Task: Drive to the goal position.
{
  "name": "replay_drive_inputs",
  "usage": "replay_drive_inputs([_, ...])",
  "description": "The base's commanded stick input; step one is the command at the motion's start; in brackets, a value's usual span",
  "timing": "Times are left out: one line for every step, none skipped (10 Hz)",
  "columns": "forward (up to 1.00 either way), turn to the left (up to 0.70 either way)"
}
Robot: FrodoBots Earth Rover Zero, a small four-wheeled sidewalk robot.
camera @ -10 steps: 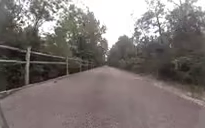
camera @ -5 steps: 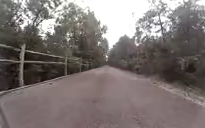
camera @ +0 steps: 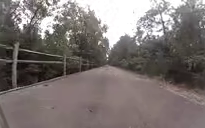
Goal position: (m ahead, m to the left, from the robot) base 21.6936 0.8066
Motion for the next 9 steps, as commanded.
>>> replay_drive_inputs([0.7,0.0])
replay_drive_inputs([0.7,0.0])
replay_drive_inputs([0.7,0.0])
replay_drive_inputs([0.7,0.0])
replay_drive_inputs([0.7,0.0])
replay_drive_inputs([0.7,0.0])
replay_drive_inputs([0.7,0.0])
replay_drive_inputs([0.7,0.0])
replay_drive_inputs([0.7,0.0])
